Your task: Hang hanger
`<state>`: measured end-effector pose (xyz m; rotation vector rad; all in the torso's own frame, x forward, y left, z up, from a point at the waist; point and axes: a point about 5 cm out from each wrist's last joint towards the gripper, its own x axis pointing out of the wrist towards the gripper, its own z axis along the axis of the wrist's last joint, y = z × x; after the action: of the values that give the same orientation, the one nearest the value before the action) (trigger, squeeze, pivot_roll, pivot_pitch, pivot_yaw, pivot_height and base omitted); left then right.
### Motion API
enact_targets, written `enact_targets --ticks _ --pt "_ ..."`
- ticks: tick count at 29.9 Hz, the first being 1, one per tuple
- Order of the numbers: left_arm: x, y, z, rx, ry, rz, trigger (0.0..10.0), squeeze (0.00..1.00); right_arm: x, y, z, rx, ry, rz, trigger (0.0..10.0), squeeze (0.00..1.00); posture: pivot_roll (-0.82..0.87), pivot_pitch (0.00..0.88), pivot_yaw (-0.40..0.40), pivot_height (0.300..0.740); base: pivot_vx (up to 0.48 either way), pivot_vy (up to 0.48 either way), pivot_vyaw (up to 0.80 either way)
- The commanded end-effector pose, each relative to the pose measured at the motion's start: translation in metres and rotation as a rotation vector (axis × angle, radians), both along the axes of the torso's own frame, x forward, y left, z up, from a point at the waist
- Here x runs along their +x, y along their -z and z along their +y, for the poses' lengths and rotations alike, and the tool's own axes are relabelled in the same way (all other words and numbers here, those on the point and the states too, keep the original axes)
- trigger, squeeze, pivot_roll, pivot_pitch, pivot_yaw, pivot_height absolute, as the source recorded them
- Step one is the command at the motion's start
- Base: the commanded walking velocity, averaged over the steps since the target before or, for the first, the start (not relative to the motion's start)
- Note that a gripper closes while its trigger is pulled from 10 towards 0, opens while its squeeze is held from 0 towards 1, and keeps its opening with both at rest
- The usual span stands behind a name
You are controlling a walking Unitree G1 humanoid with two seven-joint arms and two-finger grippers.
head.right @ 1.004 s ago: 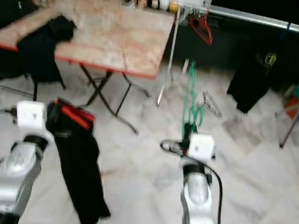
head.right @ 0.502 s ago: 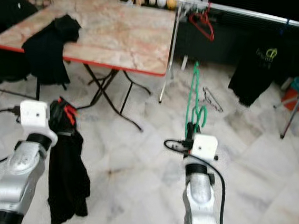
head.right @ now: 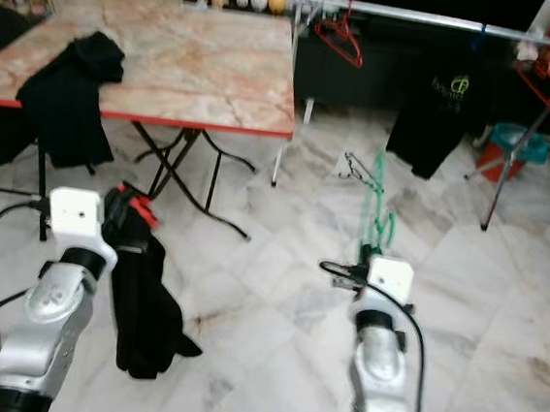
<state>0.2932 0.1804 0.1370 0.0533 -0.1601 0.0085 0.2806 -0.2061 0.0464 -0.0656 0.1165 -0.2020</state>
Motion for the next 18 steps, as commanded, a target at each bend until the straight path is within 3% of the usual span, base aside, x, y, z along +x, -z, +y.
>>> enact_targets --ticks 1,6,14,18 --pt "0.000 -0.007 0.002 0.019 -0.001 -0.030 10.0 0.00 0.002 0.002 0.003 0.007 0.000 0.016 10.0 0.00 0.05 0.000 -0.045 0.736 0.000 0.259 0.00" --pt "-0.001 -0.007 0.002 0.018 -0.002 -0.033 10.0 0.00 0.004 -0.002 0.008 0.016 -0.023 -0.007 10.0 0.00 0.05 0.000 -0.045 0.736 0.000 0.259 0.00" --pt "-0.001 -0.009 -0.001 -0.015 0.015 -0.041 10.0 0.00 0.007 -0.004 0.015 0.026 -0.042 -0.035 10.0 0.00 0.05 0.000 -0.044 0.736 0.000 0.000 0.00" --pt "-0.001 -0.010 0.000 -0.008 0.010 -0.041 10.0 0.00 0.007 -0.006 0.014 0.027 -0.041 -0.049 10.0 0.00 0.05 0.000 -0.044 0.736 0.000 0.443 0.00"
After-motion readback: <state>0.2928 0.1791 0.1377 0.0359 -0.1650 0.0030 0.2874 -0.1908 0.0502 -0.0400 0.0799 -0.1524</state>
